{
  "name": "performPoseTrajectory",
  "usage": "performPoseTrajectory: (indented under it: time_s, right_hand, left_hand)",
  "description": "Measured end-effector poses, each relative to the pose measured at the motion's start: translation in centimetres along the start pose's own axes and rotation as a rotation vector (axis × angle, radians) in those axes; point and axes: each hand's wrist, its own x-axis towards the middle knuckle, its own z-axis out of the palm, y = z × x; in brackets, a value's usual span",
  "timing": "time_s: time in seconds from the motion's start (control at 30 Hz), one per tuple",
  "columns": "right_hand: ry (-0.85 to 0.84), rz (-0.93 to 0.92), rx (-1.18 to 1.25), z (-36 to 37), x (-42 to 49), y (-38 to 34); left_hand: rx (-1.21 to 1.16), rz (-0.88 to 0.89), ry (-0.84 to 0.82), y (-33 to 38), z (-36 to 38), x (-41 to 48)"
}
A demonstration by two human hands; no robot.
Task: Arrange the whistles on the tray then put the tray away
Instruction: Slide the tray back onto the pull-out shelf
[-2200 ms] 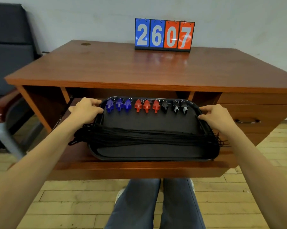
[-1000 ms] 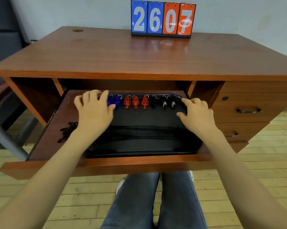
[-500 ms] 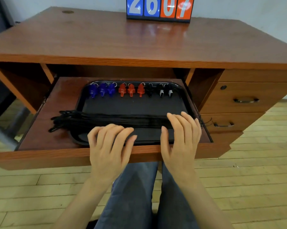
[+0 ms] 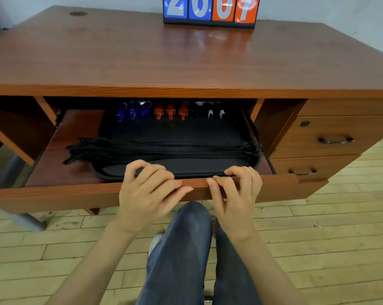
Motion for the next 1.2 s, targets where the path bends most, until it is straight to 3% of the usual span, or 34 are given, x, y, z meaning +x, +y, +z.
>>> performPoseTrajectory:
  time_s: [0.23, 0.5, 0.67, 1.2]
  right_hand:
    - [0.001, 0.058, -0.117, 4.0, 1.7, 1.7]
    - [-0.092, 0.097, -0.231, 8.1, 3.3, 3.6]
    - [-0.134, 0.111, -0.229, 10.3, 4.5, 4.4]
    - [-0.003, 0.087, -0.104, 13.4, 6.4, 6.5]
  left_hand:
    - [-0.039, 0.009, -0.006, -3.6, 4.3, 1.6]
    - [0.007, -0.303, 0.035, -3.8, 9.1, 1.7]
    - [0.018, -0.347, 0.051, -5.0, 11.5, 1.5]
    - [-0.045, -0.465, 0.035, -6.3, 15.0, 1.6]
